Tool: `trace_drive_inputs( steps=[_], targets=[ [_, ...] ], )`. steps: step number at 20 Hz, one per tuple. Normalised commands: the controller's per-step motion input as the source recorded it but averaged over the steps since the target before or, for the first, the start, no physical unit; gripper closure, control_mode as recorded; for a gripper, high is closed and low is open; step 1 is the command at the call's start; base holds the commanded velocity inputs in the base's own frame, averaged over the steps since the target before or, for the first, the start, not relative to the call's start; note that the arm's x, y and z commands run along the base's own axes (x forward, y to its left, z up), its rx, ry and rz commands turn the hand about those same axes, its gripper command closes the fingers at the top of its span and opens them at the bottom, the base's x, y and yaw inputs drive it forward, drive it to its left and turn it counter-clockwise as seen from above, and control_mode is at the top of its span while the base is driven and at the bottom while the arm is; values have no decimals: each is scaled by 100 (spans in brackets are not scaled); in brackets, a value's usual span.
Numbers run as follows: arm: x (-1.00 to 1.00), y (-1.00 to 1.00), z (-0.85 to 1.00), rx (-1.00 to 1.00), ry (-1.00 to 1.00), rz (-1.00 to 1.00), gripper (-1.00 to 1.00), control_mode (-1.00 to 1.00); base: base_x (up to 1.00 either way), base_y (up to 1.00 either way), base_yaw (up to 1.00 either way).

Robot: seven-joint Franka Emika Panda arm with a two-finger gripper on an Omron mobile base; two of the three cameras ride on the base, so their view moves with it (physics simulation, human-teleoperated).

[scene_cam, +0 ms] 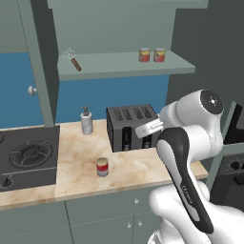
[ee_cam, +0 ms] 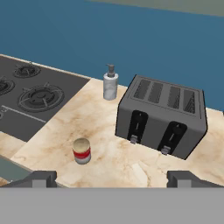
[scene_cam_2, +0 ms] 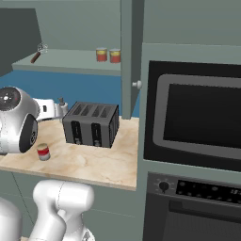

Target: Pick the cans from the counter and place them in their designated side in the cabinet.

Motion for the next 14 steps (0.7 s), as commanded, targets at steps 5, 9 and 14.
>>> trace_drive_inputs(
  steps=[5,9,14],
  targets=[
    [0,22,-25,5,8,0,-100,-100,0,0,0],
    [0,27,-27,1,3,0,-100,-100,0,0,0],
    [-2,29,-29,-1,0,0,-100,-100,0,0,0]
  ],
)
